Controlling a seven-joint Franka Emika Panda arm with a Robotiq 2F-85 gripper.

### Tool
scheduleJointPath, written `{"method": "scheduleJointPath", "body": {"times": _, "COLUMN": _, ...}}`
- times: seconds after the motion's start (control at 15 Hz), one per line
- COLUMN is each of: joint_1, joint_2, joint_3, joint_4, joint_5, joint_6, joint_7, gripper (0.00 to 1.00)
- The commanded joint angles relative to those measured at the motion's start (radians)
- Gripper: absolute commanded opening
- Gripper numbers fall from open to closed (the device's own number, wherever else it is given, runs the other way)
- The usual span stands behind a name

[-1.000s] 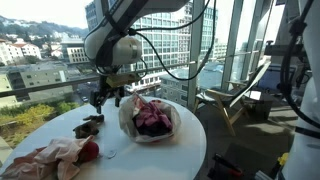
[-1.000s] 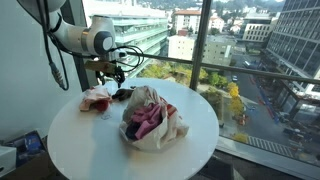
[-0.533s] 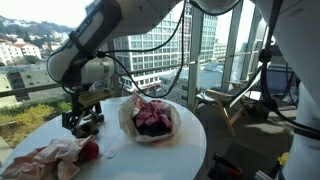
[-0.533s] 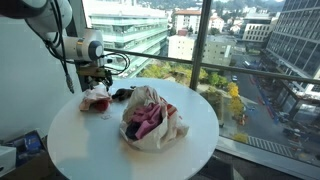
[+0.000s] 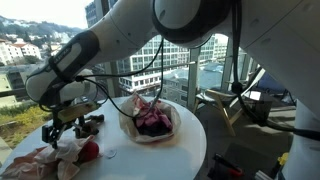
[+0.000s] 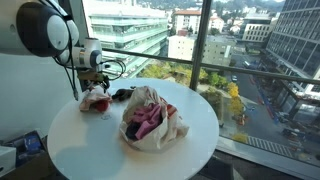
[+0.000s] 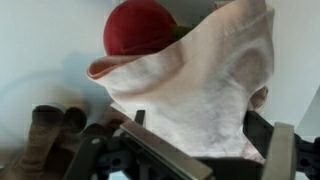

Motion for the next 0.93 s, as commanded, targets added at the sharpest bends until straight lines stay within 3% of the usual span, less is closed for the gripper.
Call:
{"method": "scheduleJointPath", "body": {"times": 0.0, "joint_1": 0.006, "joint_2": 0.124, "joint_3": 0.01, "joint_4": 0.174, "joint_5": 0.023, "joint_6": -0.028, "joint_7": 0.019, "gripper": 1.0}}
{"method": "scheduleJointPath", "body": {"times": 0.33, "joint_1": 0.009, "joint_2": 0.208, "joint_3": 0.022, "joint_4": 0.251, "joint_5": 0.044, "joint_6": -0.027, "joint_7": 0.015, "gripper": 1.0}}
{"method": "scheduleJointPath", "body": {"times": 0.4, "joint_1": 0.01, "joint_2": 0.215, "joint_3": 0.024, "joint_4": 0.258, "joint_5": 0.045, "joint_6": -0.036, "joint_7": 0.013, "gripper": 0.75}}
{"method": "scheduleJointPath", "body": {"times": 0.53, "joint_1": 0.011, "joint_2": 0.22, "joint_3": 0.027, "joint_4": 0.265, "joint_5": 0.045, "joint_6": -0.045, "joint_7": 0.01, "gripper": 0.66}}
{"method": "scheduleJointPath", "body": {"times": 0.87, "joint_1": 0.001, "joint_2": 0.187, "joint_3": 0.027, "joint_4": 0.242, "joint_5": 0.048, "joint_6": -0.07, "joint_7": 0.01, "gripper": 0.27}}
